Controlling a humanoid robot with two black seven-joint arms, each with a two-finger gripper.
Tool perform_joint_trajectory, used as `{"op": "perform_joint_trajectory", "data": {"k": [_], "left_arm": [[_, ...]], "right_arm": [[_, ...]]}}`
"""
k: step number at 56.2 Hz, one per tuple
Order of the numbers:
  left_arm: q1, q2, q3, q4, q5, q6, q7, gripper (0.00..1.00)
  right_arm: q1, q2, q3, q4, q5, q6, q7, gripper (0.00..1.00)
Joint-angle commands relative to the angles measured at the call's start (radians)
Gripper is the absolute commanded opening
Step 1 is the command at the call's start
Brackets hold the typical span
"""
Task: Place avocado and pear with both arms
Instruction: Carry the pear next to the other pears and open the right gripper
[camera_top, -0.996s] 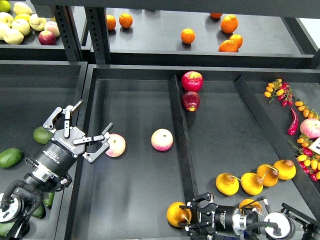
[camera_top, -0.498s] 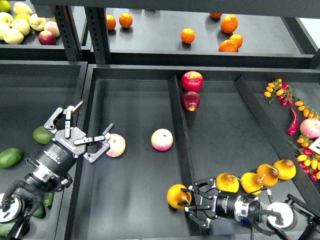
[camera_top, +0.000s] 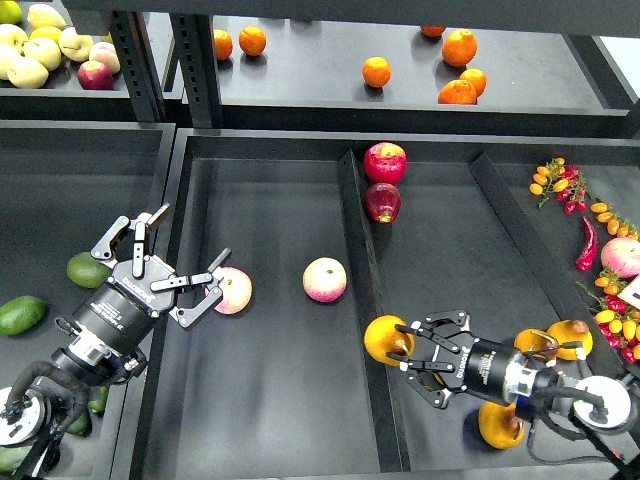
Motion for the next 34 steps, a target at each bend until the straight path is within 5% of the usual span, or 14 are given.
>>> {"op": "perform_joint_trajectory", "data": {"k": [1, 34], "left_arm": [[0.000, 0.000, 0.000, 0.000, 0.000, 0.000, 0.000, 0.99], [0.000, 0.000, 0.006, 0.000, 0.000, 0.000, 0.000, 0.99]], "right_arm": [[-0.040, -0.027, -0.001, 0.001, -0.002, 0.007, 0.000, 0.34], [-0.082, -0.043, -0.001, -0.091, -0.015, 0.011, 0.000, 0.36]]}}
